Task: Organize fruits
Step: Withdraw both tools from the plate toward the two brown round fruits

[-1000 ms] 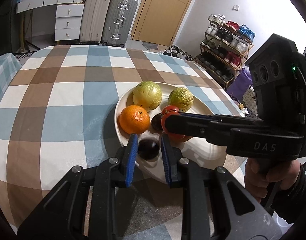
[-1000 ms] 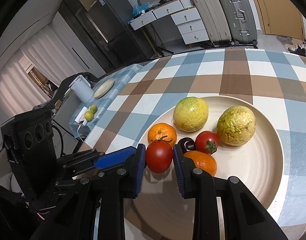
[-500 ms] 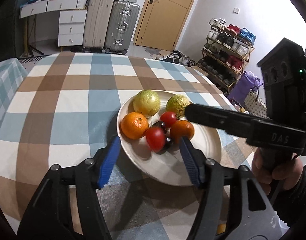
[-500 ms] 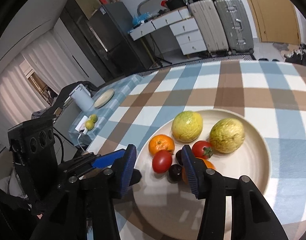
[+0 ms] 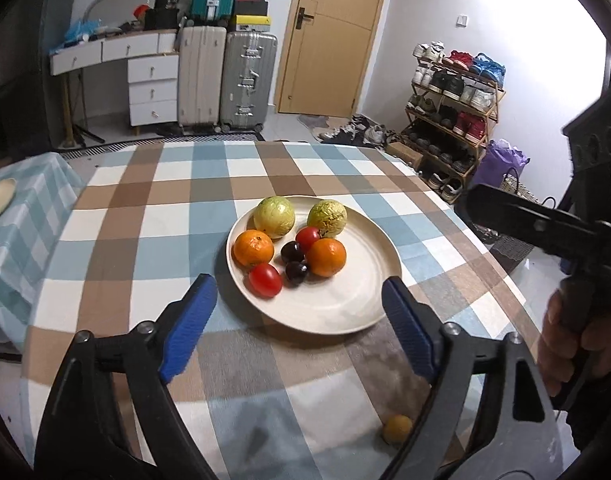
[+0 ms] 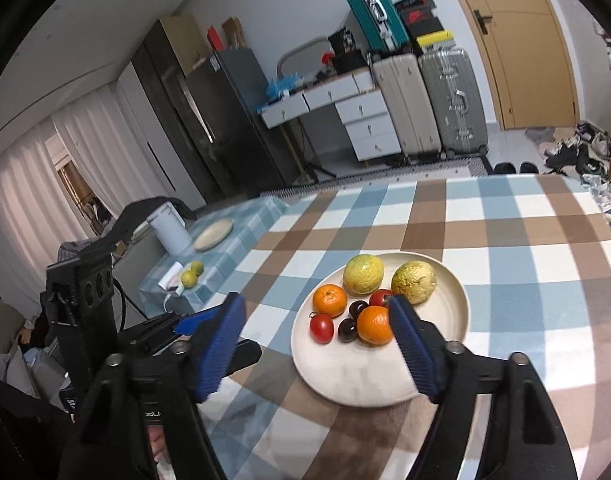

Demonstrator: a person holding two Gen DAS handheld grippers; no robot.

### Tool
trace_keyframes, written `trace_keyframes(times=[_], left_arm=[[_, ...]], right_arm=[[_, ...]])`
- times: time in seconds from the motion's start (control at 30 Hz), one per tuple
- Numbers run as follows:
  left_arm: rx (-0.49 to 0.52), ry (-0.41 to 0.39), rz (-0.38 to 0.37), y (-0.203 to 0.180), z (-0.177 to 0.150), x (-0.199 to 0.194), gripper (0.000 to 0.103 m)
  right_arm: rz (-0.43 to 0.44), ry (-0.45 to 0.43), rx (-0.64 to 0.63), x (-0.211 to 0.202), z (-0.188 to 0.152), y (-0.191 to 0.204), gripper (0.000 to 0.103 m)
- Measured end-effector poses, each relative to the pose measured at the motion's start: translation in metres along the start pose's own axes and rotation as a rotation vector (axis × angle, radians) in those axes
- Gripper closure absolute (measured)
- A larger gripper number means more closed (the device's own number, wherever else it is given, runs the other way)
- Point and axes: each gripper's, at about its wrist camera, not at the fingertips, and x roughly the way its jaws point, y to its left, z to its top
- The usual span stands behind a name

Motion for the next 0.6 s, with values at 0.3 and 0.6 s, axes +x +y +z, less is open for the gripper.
trace_keyframes(times=[0.3,0.6], left_arm=[[0.006,-0.019,0.083,-0.032,-0.026,-0.034,0.001],[-0.003,0.005,0.083,-0.051,-0.062,-0.051,0.001]], right_arm=[[-0.038,-0.080,-0.038,-0.060,-0.041,0.018,0.008],[-0.069,-0.065,-0.069,-0.087,-0.091,0.032,0.001]])
